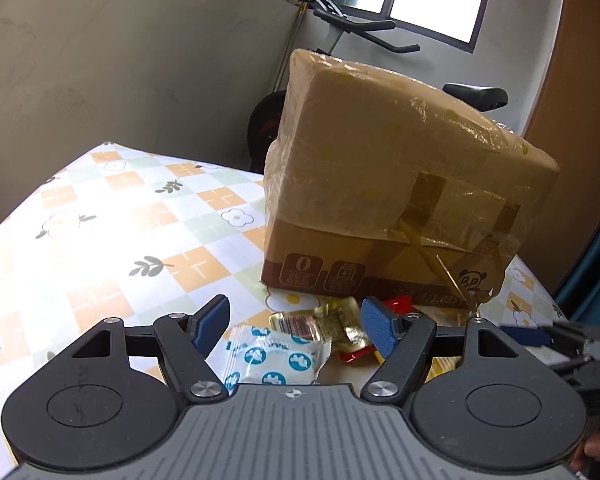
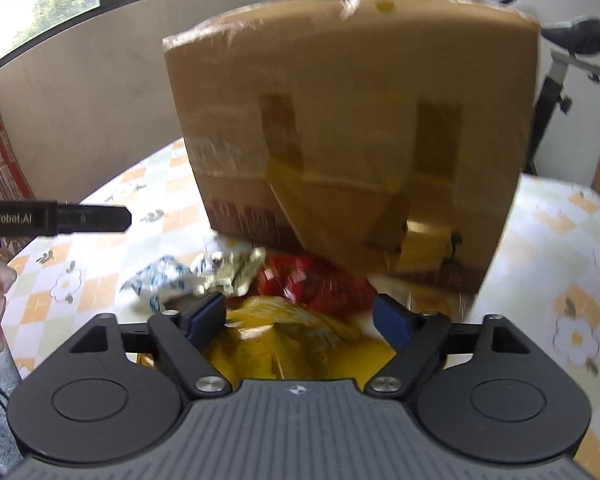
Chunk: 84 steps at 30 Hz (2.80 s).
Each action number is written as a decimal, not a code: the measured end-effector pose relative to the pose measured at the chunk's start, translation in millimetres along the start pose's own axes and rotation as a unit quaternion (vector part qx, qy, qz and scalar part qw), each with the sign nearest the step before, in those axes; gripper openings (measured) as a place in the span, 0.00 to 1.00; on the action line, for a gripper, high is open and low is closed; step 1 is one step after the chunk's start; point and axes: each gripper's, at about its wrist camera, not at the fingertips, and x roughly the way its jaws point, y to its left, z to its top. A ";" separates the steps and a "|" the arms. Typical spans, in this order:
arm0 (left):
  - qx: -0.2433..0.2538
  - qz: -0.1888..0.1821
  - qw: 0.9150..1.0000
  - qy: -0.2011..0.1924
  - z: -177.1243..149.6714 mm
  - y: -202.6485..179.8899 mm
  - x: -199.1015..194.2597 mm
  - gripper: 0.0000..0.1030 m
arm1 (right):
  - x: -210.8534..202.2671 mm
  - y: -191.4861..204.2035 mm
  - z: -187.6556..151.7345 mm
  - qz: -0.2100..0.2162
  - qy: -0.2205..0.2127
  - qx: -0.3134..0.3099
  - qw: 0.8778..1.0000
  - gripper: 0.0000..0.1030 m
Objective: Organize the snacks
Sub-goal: 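Grasp the yellow chip bag with the right tool while the left tool approaches the white-blue candy packet, then close the left tool on the white-blue candy packet and lift it, then carry the yellow chip bag and candy packet up over the box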
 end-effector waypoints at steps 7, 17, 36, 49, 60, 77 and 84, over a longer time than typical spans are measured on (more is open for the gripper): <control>-0.006 -0.002 1.000 0.012 -10.4 0.3 6.9 0.73 | -3.0 -24.1 -19.3 0.014 0.019 0.078 0.997 0.94; -0.005 0.009 0.999 0.047 -25.6 5.7 19.5 0.73 | 8.8 -12.1 -12.1 0.060 0.012 0.064 0.996 0.78; 0.036 0.027 0.995 0.087 -28.4 4.2 78.6 0.74 | 11.9 -7.4 -1.7 0.020 -0.018 -0.004 1.000 0.75; 0.007 0.019 0.999 0.028 -35.8 6.6 33.9 0.52 | 10.4 -10.8 -5.6 0.030 -0.023 0.013 0.999 0.75; -0.002 0.019 1.000 0.015 -30.8 9.5 16.5 0.52 | -2.7 -2.8 -6.8 0.043 -0.035 -0.001 0.998 0.72; 0.006 0.002 0.999 -0.039 -0.7 -2.0 -19.9 0.52 | -36.8 8.5 11.2 0.071 -0.079 -0.012 0.994 0.69; 0.005 0.002 0.999 -0.048 2.8 -0.6 -22.7 0.52 | -41.8 16.7 15.2 0.083 -0.089 -0.022 0.992 0.69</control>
